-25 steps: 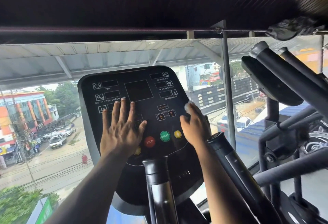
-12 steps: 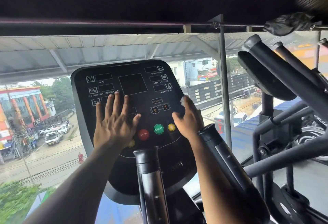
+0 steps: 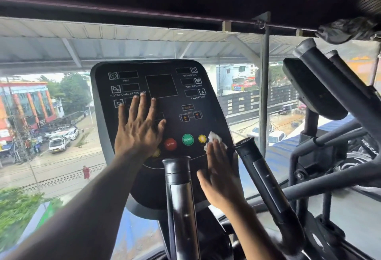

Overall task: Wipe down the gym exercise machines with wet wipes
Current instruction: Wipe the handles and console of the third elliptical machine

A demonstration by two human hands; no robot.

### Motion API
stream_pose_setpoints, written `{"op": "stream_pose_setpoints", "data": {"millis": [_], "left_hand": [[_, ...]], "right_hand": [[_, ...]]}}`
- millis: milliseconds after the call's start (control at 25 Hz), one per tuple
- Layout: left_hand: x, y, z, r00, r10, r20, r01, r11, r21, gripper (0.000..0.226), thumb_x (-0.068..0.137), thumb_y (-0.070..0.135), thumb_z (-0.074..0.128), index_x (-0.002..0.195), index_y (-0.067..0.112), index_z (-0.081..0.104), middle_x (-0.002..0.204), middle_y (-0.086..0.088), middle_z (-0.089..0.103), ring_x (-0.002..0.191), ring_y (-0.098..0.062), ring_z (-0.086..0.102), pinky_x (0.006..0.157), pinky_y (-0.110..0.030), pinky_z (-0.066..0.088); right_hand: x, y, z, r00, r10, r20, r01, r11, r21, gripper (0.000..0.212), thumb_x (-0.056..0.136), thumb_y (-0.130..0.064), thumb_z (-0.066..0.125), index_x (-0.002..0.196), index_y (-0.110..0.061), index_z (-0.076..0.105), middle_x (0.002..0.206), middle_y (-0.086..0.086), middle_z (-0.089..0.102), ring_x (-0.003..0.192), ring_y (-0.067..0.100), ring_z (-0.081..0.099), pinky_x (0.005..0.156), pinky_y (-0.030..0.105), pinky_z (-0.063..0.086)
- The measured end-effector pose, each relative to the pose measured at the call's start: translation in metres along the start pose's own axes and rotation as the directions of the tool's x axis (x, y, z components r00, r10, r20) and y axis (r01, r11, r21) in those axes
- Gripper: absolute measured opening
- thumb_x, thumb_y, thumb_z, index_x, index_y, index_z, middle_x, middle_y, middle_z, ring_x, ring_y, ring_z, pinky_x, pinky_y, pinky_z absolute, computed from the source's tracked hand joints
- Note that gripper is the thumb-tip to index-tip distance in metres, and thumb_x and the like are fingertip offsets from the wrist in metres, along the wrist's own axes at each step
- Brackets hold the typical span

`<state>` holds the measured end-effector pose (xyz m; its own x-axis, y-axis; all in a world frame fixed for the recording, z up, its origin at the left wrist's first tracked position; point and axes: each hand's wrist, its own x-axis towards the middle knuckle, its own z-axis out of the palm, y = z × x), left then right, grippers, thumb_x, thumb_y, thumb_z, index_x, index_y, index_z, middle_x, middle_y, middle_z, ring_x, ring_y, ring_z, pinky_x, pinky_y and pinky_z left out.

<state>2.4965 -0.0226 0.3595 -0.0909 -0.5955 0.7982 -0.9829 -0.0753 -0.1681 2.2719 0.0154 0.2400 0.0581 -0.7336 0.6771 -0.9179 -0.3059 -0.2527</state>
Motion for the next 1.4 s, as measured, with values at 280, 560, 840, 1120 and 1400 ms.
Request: {"op": "stream_pose_setpoints", "data": {"millis": [280,560,840,1120,1400], "left_hand": [[0.001,0.001,0.001,1.0,-0.009,-0.002,0.008,1.0,-0.03,0.065,0.109,0.046,0.026,0.168,0.019,0.014,0.175,-0.009,0.007,0.162,-0.026,0.005,0.128,-0.056,0.006],[0.001,-0.001,0.005,1.0,-0.012,-0.027,0.01,0.999,-0.053,0.067,0.106,0.048,0.019,0.167,0.019,0.018,0.174,-0.008,0.012,0.162,-0.025,0.009,0.128,-0.055,0.006],[-0.004,-0.007,-0.006,0.999,-0.021,0.033,0.022,0.999,-0.031,0.067,0.105,0.049,0.01,0.167,0.023,0.021,0.175,-0.005,0.01,0.162,-0.022,0.009,0.128,-0.055,0.005],[-0.035,-0.032,-0.005,0.945,-0.319,-0.072,0.297,0.93,-0.218,0.063,0.107,0.044,0.023,0.167,0.022,0.021,0.174,-0.008,0.005,0.162,-0.029,0.005,0.13,-0.053,0.011],[-0.034,-0.031,0.002,0.929,-0.359,-0.092,0.319,0.901,-0.294,0.066,0.106,0.045,0.021,0.167,0.022,0.018,0.174,-0.012,0.011,0.161,-0.028,0.013,0.129,-0.051,0.015]], "right_hand": [[0.099,-0.011,-0.002,0.998,0.038,-0.043,-0.036,0.997,0.064,0.079,0.095,-0.051,0.027,0.162,-0.008,0.016,0.17,0.01,0.003,0.157,0.024,0.003,0.124,0.042,-0.014],[0.186,-0.068,-0.013,0.992,-0.084,0.098,0.071,0.989,0.133,0.075,0.103,-0.043,0.036,0.163,-0.022,-0.003,0.168,-0.005,-0.019,0.154,0.012,-0.021,0.123,0.051,-0.014],[0.116,-0.037,-0.006,0.995,-0.078,0.066,0.071,0.992,0.107,0.074,0.096,-0.048,0.028,0.163,-0.02,0.015,0.171,0.0,0.002,0.157,0.016,0.005,0.124,0.059,0.005],[0.224,-0.089,-0.023,0.985,0.141,0.102,-0.152,0.982,0.112,0.07,0.105,-0.047,0.026,0.163,-0.018,0.0,0.169,0.002,-0.017,0.155,0.018,-0.02,0.124,0.052,-0.012],[0.159,-0.096,-0.007,0.95,-0.308,0.047,0.305,0.95,0.065,0.079,0.092,-0.055,0.014,0.163,-0.025,-0.004,0.168,-0.006,-0.019,0.154,0.011,-0.021,0.124,0.052,-0.013]]}}
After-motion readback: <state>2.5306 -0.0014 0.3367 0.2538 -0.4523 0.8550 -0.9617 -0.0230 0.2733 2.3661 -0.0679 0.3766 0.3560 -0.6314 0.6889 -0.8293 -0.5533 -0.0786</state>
